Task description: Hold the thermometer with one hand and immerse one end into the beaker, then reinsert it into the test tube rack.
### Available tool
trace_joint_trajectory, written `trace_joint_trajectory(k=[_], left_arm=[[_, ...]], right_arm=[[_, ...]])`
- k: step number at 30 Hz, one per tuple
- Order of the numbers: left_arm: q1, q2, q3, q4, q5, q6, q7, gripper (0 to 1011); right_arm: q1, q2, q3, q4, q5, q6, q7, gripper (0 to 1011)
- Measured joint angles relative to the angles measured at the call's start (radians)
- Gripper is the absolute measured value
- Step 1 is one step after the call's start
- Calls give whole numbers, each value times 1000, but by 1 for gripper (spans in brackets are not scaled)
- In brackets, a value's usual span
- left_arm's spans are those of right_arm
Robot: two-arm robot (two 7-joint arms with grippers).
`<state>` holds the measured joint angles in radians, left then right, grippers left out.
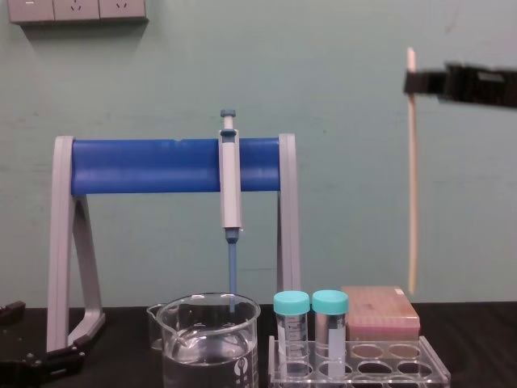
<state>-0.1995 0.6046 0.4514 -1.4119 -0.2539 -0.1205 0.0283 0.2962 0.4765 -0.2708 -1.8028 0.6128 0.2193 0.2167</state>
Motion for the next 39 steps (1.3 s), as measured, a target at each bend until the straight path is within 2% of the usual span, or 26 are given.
trace_joint_trajectory(k=[7, 18, 39], left_arm=[[0, 0, 0, 0, 0, 0, 0, 1004], [0, 0, 0, 0, 0, 0, 0, 1004], [0, 0, 0, 0, 0, 0, 0, 1004]], right_arm=[[-26, -16, 7, 55, -25, -28, -10, 36], [-12, -68, -4, 144, -45, -66, 23, 36], [-38, -68, 9, 164, -47, -77, 58, 36]])
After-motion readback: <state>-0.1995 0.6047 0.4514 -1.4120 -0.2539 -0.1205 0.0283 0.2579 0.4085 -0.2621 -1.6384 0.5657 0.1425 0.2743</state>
